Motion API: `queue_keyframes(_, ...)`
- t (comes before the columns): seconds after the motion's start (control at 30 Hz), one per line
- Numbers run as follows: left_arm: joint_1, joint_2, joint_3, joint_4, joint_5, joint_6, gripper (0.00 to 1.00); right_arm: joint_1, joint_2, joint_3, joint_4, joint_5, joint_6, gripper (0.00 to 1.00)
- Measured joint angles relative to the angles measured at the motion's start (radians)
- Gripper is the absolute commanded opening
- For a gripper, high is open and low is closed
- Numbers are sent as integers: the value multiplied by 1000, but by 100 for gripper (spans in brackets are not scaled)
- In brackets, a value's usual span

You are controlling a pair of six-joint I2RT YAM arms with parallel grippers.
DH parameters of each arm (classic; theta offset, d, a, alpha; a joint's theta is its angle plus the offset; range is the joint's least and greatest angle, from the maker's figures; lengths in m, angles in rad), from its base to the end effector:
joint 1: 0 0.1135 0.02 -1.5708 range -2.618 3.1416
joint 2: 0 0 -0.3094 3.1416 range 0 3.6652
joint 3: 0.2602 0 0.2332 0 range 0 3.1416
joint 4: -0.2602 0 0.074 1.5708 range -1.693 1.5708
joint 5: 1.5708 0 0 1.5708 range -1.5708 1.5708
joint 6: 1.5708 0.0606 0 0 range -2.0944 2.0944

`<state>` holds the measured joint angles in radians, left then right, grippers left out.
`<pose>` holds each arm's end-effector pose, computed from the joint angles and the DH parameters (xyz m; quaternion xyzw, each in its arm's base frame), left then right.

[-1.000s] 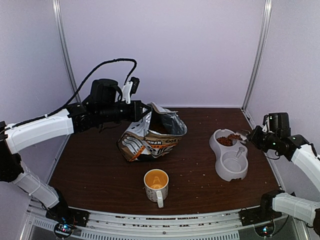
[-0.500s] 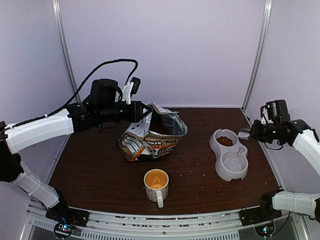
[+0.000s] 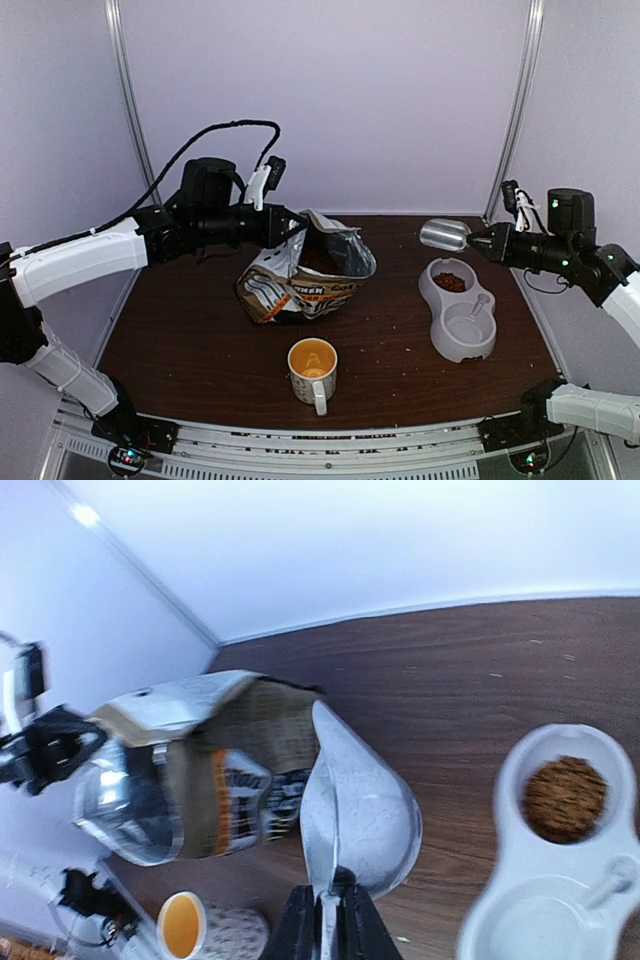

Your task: Serve the pet food

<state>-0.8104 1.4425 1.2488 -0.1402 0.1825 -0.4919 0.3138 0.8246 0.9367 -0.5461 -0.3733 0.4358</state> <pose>0.2259 -0.2534 0.3921 0.1808 0.7927 -0.4090 0.4142 0.1316 0.0659 0.3707 -0.0492 0.8327 0.3392 0.4350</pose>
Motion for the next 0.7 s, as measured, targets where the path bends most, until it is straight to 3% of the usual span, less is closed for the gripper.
queue_keyframes(0.2,0,3,0,-2,42,26,0,237,23,11,185,-191,63,0)
queue_keyframes(0.4,-1,5,0,-3,48,33,0,385,125,79,215,-185,44,0)
queue_keyframes(0.57,-10,10,0,-2,49,37,0,515,280,189,98,2,-24,0)
queue_keyframes(0.7,-35,28,2,8,48,40,0,623,498,344,-47,294,-17,0)
